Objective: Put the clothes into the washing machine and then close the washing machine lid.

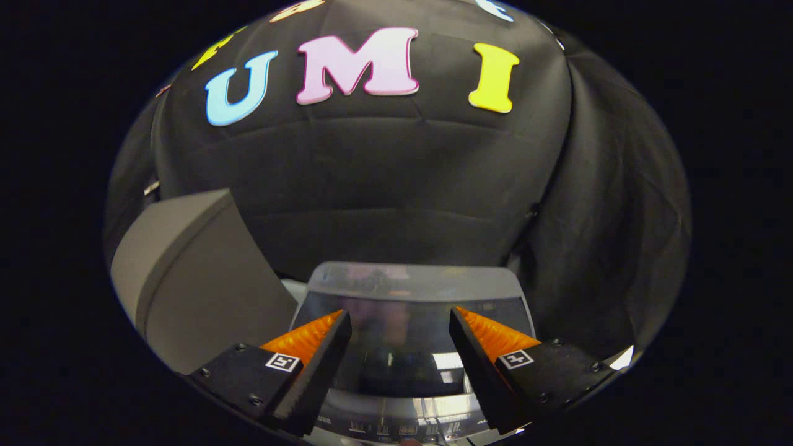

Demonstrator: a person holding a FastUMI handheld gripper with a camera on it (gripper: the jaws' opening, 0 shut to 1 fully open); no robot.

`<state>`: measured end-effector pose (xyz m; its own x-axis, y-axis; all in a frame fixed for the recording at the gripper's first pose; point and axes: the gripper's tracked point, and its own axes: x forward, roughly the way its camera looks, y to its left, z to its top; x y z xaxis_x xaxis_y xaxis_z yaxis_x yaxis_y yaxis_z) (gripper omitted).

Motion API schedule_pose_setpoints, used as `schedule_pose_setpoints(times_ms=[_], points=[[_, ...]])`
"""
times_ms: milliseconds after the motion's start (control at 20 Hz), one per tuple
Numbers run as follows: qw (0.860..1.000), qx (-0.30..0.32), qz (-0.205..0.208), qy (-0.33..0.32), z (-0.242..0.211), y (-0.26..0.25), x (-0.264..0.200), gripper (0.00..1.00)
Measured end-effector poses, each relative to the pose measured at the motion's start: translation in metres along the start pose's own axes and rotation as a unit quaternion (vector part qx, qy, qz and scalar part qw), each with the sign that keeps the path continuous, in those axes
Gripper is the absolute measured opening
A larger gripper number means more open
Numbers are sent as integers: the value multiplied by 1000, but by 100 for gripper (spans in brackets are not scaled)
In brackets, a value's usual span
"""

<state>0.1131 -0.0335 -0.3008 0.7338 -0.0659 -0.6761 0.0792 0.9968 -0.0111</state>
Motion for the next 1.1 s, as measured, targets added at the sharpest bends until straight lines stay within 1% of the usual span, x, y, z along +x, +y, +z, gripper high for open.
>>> schedule_pose_setpoints(times_ms=[250, 450, 700, 850, 1100], points=[[999, -4, 15, 36, -45, 7, -1, 100], [998, -8, 20, 58, -66, 8, 1, 100], [997, 1, 21, 75, -80, 7, 2, 100], [997, 6, 26, 74, -77, 9, -2, 100], [998, 17, 47, 38, -37, 19, -21, 99]])
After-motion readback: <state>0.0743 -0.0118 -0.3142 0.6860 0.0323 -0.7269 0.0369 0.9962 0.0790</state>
